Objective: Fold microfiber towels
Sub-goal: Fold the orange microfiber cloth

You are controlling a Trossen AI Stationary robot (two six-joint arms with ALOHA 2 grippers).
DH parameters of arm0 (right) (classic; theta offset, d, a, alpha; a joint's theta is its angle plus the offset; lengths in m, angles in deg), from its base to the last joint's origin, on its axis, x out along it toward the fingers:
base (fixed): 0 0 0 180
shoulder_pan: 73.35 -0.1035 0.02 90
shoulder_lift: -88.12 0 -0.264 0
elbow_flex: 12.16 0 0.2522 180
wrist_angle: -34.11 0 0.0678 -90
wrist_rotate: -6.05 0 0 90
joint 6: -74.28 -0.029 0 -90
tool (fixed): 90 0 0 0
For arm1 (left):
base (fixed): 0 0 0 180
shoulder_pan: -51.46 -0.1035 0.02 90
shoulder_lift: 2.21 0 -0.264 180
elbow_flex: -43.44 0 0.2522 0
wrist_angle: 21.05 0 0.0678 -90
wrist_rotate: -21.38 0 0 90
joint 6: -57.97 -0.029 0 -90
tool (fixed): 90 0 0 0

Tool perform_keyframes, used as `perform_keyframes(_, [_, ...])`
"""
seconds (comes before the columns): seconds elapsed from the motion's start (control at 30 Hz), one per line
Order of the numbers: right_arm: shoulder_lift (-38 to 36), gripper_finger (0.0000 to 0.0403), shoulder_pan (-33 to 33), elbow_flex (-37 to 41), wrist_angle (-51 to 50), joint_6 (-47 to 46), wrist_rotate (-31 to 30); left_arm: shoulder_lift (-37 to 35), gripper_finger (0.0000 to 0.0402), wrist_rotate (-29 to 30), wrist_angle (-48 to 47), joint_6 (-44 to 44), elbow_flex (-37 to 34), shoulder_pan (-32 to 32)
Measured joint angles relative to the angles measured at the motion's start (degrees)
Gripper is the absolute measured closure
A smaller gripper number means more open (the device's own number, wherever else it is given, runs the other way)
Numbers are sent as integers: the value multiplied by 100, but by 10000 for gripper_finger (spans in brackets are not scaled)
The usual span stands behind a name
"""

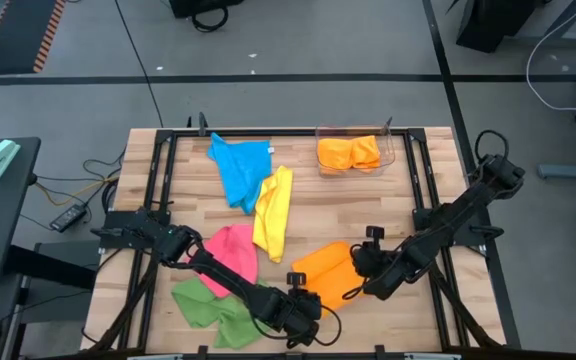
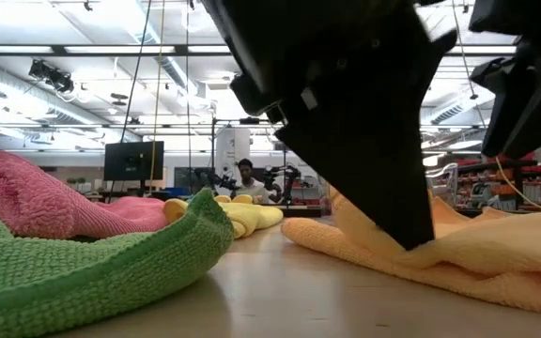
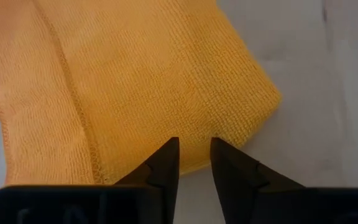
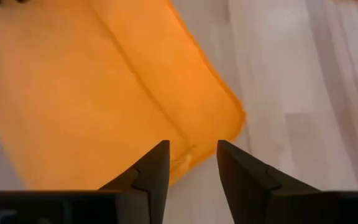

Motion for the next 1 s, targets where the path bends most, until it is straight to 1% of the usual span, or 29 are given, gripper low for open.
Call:
perform_keyframes(0.17, [1,262,-155,10,93,-13,-18,-39,295,-28,-32,-10,0,72])
perform_keyframes(0.33, [1,263,-243,10,313,-1,-215,-102,305,-55,-46,-12,0,109])
perform_keyframes(0.47, [4,264,-246,10,646,0,-221,-204,314,-26,-54,-156,3,107])
perform_keyframes(0.6, [6,262,-346,18,964,133,-218,-228,322,51,-271,-204,4,79])
perform_keyframes(0.77, [6,264,-543,18,822,174,-228,-228,326,58,-609,-191,4,34])
perform_keyframes(1.0, [7,262,-571,18,752,129,-262,-195,326,59,-616,-89,4,-30])
